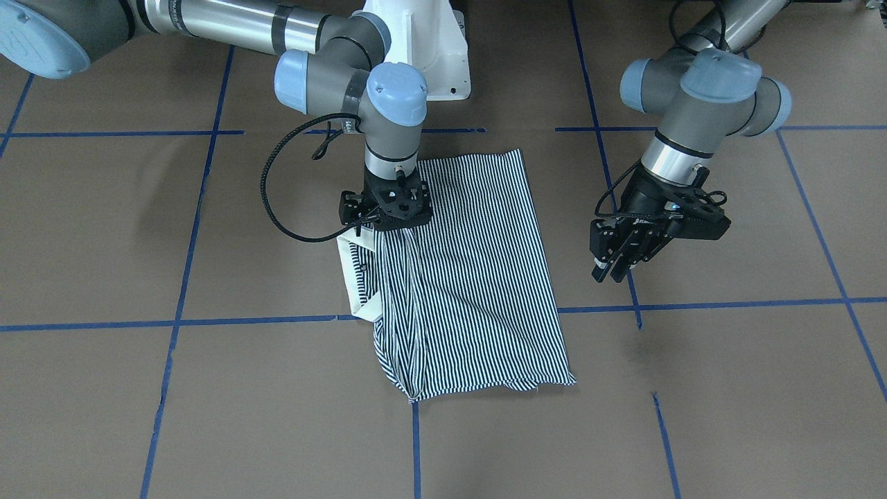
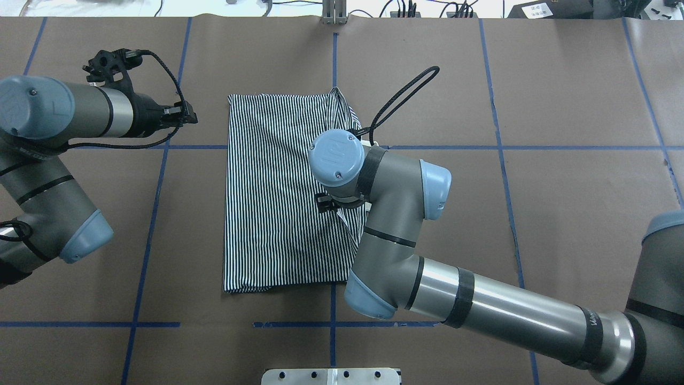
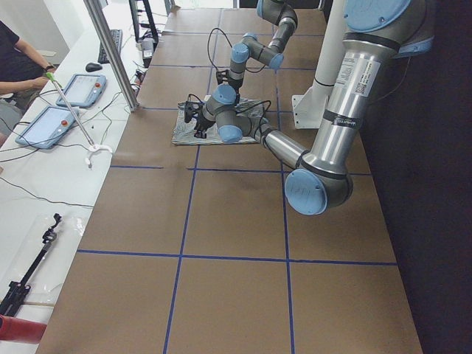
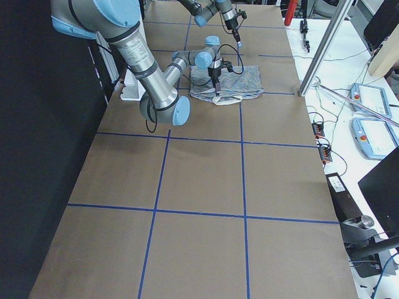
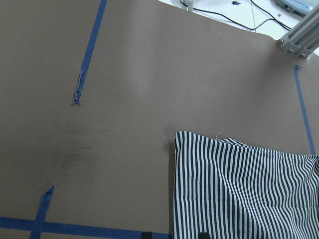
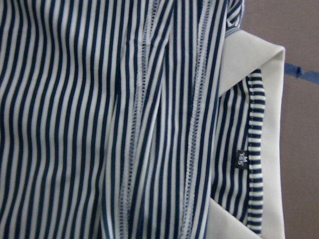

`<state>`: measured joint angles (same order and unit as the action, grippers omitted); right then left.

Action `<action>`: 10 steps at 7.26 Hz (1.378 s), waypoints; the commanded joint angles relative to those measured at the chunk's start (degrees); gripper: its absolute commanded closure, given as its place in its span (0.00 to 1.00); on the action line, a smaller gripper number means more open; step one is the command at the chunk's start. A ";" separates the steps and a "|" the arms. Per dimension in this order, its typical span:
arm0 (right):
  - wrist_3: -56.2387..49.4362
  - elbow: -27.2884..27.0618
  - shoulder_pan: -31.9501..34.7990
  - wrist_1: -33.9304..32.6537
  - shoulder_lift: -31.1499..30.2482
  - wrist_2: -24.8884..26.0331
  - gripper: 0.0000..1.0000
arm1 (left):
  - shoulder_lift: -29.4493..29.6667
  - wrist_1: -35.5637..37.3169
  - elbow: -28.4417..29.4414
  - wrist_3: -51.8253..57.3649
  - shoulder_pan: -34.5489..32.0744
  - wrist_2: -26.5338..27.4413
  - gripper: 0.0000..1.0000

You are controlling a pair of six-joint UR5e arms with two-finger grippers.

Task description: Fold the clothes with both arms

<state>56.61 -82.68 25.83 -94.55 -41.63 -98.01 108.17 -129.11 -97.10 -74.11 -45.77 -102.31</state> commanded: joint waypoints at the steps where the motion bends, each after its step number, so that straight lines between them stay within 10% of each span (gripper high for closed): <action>1: 3.22 1.12 -1.65 0.68 1.63 0.10 0.04 | -0.06 0.00 -0.19 -0.07 0.07 0.01 0.58; 3: 3.42 1.55 -2.19 0.77 2.07 0.36 0.34 | -0.06 0.00 -0.19 -0.07 0.07 0.01 0.58; 6: 3.25 6.02 -2.02 3.05 4.35 0.71 0.39 | -0.06 0.00 -0.28 -0.07 -0.02 -0.08 0.58; 7: 3.25 6.04 -2.01 3.14 4.36 0.63 0.54 | -0.06 0.00 -0.28 -0.07 -0.02 0.01 0.58; 8: 2.99 6.04 -2.01 3.14 4.36 0.63 0.90 | -0.15 0.00 -0.37 -0.07 -0.02 0.01 0.58; 10: 2.28 5.95 -1.58 3.32 4.36 0.54 1.00 | -0.24 0.09 -0.72 -0.07 -0.02 0.01 0.58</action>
<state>59.22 -76.74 24.04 -91.31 -37.29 -97.40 107.97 -129.05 -97.70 -74.18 -45.79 -102.31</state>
